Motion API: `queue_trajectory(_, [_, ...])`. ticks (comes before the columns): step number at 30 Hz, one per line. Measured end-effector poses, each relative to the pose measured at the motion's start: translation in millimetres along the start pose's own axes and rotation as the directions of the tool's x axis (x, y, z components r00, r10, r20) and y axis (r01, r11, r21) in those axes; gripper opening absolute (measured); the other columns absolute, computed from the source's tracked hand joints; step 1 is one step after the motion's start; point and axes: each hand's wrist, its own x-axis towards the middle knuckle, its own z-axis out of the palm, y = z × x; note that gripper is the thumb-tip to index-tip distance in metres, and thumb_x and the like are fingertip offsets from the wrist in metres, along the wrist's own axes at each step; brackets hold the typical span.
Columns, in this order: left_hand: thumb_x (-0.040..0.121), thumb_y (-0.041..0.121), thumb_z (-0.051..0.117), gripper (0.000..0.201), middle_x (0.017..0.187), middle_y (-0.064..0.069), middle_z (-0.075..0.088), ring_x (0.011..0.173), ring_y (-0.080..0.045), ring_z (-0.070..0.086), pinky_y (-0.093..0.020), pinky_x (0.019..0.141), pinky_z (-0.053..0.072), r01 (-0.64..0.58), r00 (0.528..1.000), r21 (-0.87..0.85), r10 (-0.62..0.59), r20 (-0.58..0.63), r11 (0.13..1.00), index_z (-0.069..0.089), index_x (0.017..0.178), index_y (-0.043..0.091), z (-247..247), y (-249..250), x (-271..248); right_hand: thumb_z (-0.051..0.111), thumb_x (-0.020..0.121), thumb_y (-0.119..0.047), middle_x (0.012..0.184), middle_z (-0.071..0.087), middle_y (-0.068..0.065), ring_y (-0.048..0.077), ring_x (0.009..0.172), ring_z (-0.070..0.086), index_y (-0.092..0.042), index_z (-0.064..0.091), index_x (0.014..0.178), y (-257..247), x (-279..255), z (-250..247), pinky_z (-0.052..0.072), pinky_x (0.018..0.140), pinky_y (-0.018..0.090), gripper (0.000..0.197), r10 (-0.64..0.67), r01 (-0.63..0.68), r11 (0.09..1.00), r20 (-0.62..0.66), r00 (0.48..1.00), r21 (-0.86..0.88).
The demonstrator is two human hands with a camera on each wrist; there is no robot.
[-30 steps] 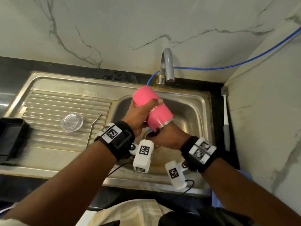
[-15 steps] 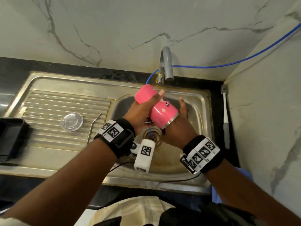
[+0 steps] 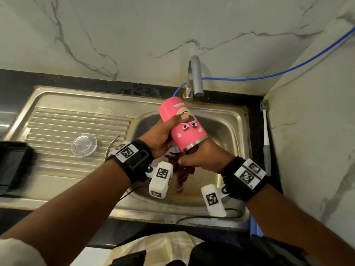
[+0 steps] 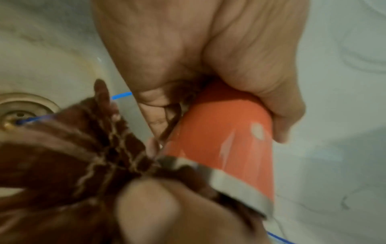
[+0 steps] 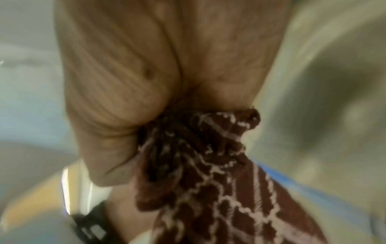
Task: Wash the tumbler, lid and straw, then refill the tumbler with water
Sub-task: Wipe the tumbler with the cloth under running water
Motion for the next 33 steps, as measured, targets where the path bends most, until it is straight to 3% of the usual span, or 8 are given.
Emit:
queue_trajectory(3, [0.080, 0.040, 0.088, 0.065, 0.120, -0.013, 0.075, 0.102, -0.025, 0.076, -0.044, 0.084, 0.064, 0.006, 0.992, 0.064, 0.002, -0.126, 0.998, 0.059, 0.135, 0.020, 5.5, -4.2, 3.2, 0.087, 0.059, -0.007, 0.110, 0.073, 0.030, 0.051, 0.108, 0.069, 0.003, 0.074, 0.112, 21.5, 12.0, -5.8, 0.049, 0.101, 0.071, 0.055, -0.257, 0.132, 0.574, -0.025, 0.966, -0.808])
queue_trajectory(7, [0.082, 0.032, 0.089, 0.046, 0.110, -0.013, 0.078, 0.080, -0.019, 0.079, -0.032, 0.060, 0.063, 0.034, 0.978, -0.002, -0.034, -0.204, 0.999, 0.066, 0.118, 0.016, 20.4, -11.3, 4.5, 0.086, 0.072, -0.006, 0.129, 0.062, 0.043, 0.061, 0.131, 0.049, 0.018, 0.066, 0.124, 24.3, 26.0, -4.3, 0.020, 0.115, 0.071, 0.061, -0.276, -0.046, 0.154, -0.087, 0.957, -0.987])
queue_trajectory(10, [0.085, 0.020, 0.086, 0.039, 0.099, -0.010, 0.078, 0.075, -0.019, 0.079, -0.031, 0.058, 0.061, 0.042, 0.983, -0.023, -0.045, -0.178, 0.999, 0.066, 0.118, 0.012, 19.2, -13.0, 4.3, 0.063, 0.085, -0.037, 0.154, 0.051, 0.022, 0.043, 0.146, 0.043, -0.008, 0.043, 0.158, 26.7, 28.7, -4.2, 0.022, 0.122, 0.058, 0.081, -0.003, -0.117, 0.379, -0.128, 0.992, -0.918])
queue_trajectory(13, [0.086, 0.018, 0.085, 0.054, 0.105, -0.016, 0.074, 0.086, -0.026, 0.078, -0.036, 0.066, 0.061, 0.007, 0.997, 0.028, -0.004, -0.081, 1.000, 0.059, 0.132, 0.007, 8.6, -12.0, 1.6, 0.066, 0.073, -0.007, 0.113, 0.067, 0.027, 0.039, 0.093, 0.067, -0.002, 0.061, 0.124, 8.9, 14.8, -2.6, 0.057, 0.082, 0.042, 0.052, 0.139, -0.140, 0.987, -0.022, 0.990, -0.076])
queue_trajectory(17, [0.087, 0.018, 0.076, 0.054, 0.113, -0.017, 0.071, 0.103, -0.031, 0.072, -0.039, 0.083, 0.062, -0.029, 0.994, 0.069, 0.021, 0.106, 0.997, 0.056, 0.135, 0.004, -2.3, -3.7, -0.1, 0.061, 0.070, 0.010, 0.103, 0.061, 0.026, 0.036, 0.092, 0.065, 0.009, 0.059, 0.119, -6.5, 2.2, -7.0, 0.057, 0.075, 0.038, 0.049, 0.105, -0.119, 0.897, 0.057, 0.993, 0.427])
queue_trajectory(21, [0.087, 0.019, 0.081, 0.054, 0.121, -0.015, 0.073, 0.104, -0.026, 0.074, -0.037, 0.084, 0.064, 0.016, 0.998, 0.026, -0.018, 0.058, 1.000, 0.058, 0.134, 0.008, -4.6, -1.7, 1.3, 0.068, 0.081, 0.002, 0.114, 0.066, 0.031, 0.042, 0.105, 0.067, 0.002, 0.056, 0.132, 1.8, 15.8, -7.4, 0.055, 0.094, 0.047, 0.053, -0.080, 0.041, 0.939, -0.101, 0.992, -0.342])
queue_trajectory(27, [0.081, 0.044, 0.088, 0.060, 0.113, -0.010, 0.078, 0.097, -0.027, 0.079, -0.043, 0.079, 0.065, 0.040, 0.982, -0.006, -0.041, -0.183, 0.999, 0.065, 0.129, 0.016, 2.6, -4.7, 7.1, 0.083, 0.063, 0.008, 0.119, 0.066, 0.042, 0.059, 0.125, 0.047, 0.005, 0.057, 0.125, 37.0, 29.2, -11.1, 0.014, 0.127, 0.059, 0.067, -0.585, 0.147, 0.258, -0.033, 0.810, -0.955])
queue_trajectory(33, [0.086, 0.033, 0.083, 0.063, 0.113, -0.014, 0.076, 0.093, -0.025, 0.078, -0.036, 0.072, 0.063, 0.037, 0.997, 0.029, -0.035, -0.064, 0.999, 0.057, 0.139, 0.009, -5.7, -0.9, 1.0, 0.066, 0.067, 0.005, 0.102, 0.070, 0.014, 0.026, 0.091, 0.070, -0.005, 0.065, 0.117, -11.4, 9.6, 3.5, 0.062, 0.074, 0.035, 0.051, 0.147, -0.139, 0.979, -0.044, 0.988, 0.147])
